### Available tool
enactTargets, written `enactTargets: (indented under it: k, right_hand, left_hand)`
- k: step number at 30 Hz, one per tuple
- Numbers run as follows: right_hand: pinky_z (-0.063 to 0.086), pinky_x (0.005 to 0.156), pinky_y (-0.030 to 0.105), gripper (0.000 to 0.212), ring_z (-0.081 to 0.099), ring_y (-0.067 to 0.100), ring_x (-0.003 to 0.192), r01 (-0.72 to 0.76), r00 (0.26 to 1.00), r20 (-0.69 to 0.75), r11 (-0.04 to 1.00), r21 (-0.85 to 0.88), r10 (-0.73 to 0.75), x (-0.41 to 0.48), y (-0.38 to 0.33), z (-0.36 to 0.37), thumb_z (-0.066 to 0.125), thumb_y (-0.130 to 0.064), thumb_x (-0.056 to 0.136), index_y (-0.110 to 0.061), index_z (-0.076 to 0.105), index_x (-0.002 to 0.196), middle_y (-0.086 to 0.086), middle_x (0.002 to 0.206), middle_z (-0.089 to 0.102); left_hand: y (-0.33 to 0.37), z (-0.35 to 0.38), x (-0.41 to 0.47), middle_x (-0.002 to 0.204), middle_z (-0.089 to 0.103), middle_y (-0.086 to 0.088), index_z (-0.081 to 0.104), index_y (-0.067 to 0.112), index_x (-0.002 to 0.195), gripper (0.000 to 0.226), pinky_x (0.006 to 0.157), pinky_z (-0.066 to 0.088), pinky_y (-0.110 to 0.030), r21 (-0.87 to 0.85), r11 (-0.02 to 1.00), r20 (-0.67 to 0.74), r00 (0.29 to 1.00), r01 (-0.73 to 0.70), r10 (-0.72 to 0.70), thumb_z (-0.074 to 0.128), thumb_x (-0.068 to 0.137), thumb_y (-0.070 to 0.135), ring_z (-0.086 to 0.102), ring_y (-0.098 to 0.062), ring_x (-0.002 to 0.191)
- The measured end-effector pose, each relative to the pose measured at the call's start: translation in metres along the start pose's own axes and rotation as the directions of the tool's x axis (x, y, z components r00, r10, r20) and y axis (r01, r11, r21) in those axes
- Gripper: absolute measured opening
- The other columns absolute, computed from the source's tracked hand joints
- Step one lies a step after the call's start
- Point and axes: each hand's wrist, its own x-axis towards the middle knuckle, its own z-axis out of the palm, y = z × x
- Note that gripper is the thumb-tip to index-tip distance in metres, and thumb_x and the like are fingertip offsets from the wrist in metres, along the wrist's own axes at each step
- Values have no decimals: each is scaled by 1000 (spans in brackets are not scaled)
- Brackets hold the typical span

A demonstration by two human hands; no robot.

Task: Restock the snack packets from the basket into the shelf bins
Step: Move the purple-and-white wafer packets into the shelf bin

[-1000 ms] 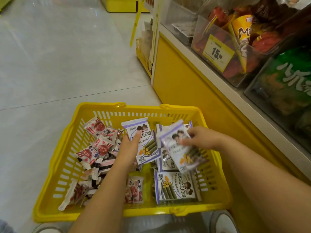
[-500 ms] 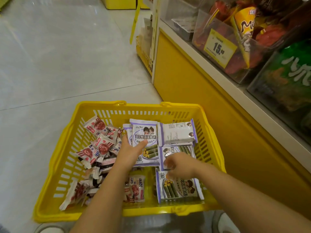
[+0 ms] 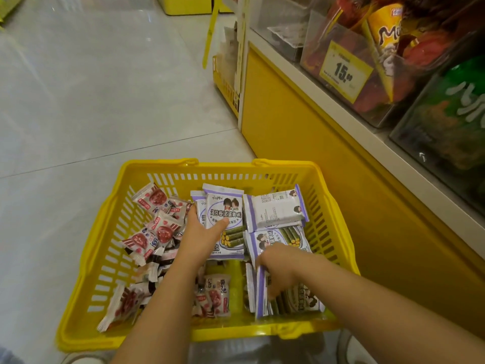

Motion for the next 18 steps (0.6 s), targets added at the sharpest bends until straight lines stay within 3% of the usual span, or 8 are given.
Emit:
enactTargets:
  k: [5, 10, 12, 14, 16, 18]
  right_hand:
    - [53, 83, 35, 38, 57, 21, 96, -64, 995, -69, 986, 154, 75, -14, 2, -29, 78, -20, 73, -18, 60, 106, 3, 109, 58]
    - [47, 80, 28, 56, 56, 23, 109, -99, 935, -280, 917, 387, 219, -61, 23, -80, 70, -24, 83, -20, 48, 134, 6, 131, 53]
    - [44, 78, 28, 56, 56, 23, 110, -74, 854, -419, 868, 490, 310, -88, 29, -100, 64, -26, 86, -18, 45, 139, 9, 134, 54]
    - [39, 78, 28, 63, 53, 23, 107, 46, 710, -559, 764, 643, 428, -118, 35, -118, 61, -23, 88, -17, 36, 145, 11, 133, 52]
    - [40, 72, 32, 66, 52, 21, 90, 266, 557, -631, 604, 751, 539, -150, 36, -128, 57, -16, 89, -20, 28, 148, 9, 118, 54]
    - [46, 58, 32, 59, 58, 24, 64, 490, 509, -629, 403, 773, 588, -180, 27, -126, 53, -6, 89, -24, 31, 141, 3, 96, 63]
  left_hand:
    - [15, -13, -5, 160, 15, 1, 5, 28, 153, 95, 113, 27, -51, 8, 999, 3, 999, -44, 43, 66, 83, 50, 24, -28, 143]
    - [48, -28, -19, 154, 32, -3, 18, 26, 151, 88, 111, 32, -51, 14, 989, -42, 988, -150, 151, 68, 82, 46, 37, -28, 137]
    - [63, -32, -29, 150, 38, -2, 22, 25, 149, 85, 109, 35, -50, -9, 981, -58, 979, -195, 194, 69, 82, 45, 41, -28, 134]
    - [79, -32, -41, 147, 43, 0, 25, 26, 148, 80, 107, 37, -48, -59, 969, -77, 969, -241, 236, 69, 83, 43, 46, -27, 130]
    - [95, -29, -54, 150, 38, 1, 22, 28, 149, 80, 108, 36, -51, -130, 958, -91, 965, -255, 245, 67, 85, 45, 47, -28, 129]
    - [111, -22, -71, 154, 32, 1, 18, 29, 150, 79, 108, 34, -50, -194, 946, -111, 964, -261, 243, 61, 87, 49, 45, -29, 131]
